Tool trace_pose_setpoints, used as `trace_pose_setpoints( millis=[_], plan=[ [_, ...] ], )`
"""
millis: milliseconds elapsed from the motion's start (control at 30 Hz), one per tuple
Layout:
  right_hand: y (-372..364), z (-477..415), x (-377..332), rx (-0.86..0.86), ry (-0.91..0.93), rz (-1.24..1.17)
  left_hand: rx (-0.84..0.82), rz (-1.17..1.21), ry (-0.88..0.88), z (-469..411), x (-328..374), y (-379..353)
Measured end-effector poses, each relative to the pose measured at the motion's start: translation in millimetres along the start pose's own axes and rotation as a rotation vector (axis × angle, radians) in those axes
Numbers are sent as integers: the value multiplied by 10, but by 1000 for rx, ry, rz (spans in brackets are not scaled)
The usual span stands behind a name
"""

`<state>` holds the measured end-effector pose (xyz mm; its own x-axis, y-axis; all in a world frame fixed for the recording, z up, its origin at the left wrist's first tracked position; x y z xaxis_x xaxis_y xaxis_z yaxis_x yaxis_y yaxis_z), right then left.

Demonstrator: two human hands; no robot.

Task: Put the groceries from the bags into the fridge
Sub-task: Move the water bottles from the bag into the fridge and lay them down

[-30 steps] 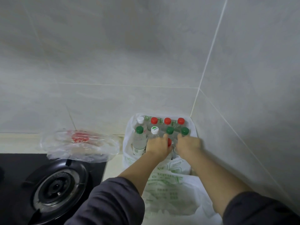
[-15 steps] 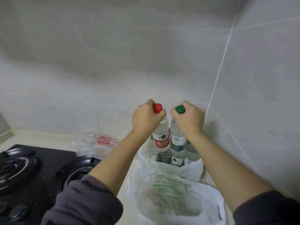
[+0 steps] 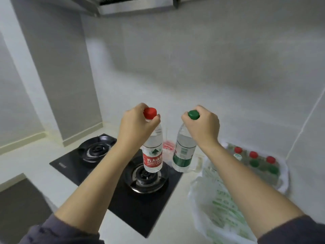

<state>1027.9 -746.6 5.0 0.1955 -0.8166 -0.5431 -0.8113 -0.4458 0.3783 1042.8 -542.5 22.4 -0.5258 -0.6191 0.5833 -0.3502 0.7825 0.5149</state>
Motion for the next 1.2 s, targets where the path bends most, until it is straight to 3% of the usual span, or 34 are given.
trace_pose_setpoints(
  millis=[267,400,867,933,1067,1200],
  plan=[
    [-719,1326,429,-316,-183,-2,-126,-116,317,1227,-1296,-31],
    [-888,1760,609,-388,-239,38,-156,-143,409,1668,-1657,-99],
    [-1095,2161,825,-295,-259,-52,-153,-81,394,1969,-1987,-281],
    [-1113,2222,845,-248,-323,-127,-119,17,409,2022,-2065,-332],
    [-1221,2456,900,-252,-617,-292,-133,298,462,2264,-2169,-513],
    [-1245,2517,948,-173,-635,-317,-93,387,511,2425,-2360,-688]
  ],
)
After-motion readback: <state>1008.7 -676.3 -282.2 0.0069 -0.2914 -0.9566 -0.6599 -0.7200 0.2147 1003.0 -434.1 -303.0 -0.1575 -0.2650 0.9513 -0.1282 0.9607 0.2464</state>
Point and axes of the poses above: each hand's wrist, its own z-axis away from the middle knuckle, its own y-axis out of the back of the hand, x = y × z, the point moved 5 cm from there along -z, towards the middle knuckle, and after that the axes turned 1 degree about z, right-handed, at the moved point
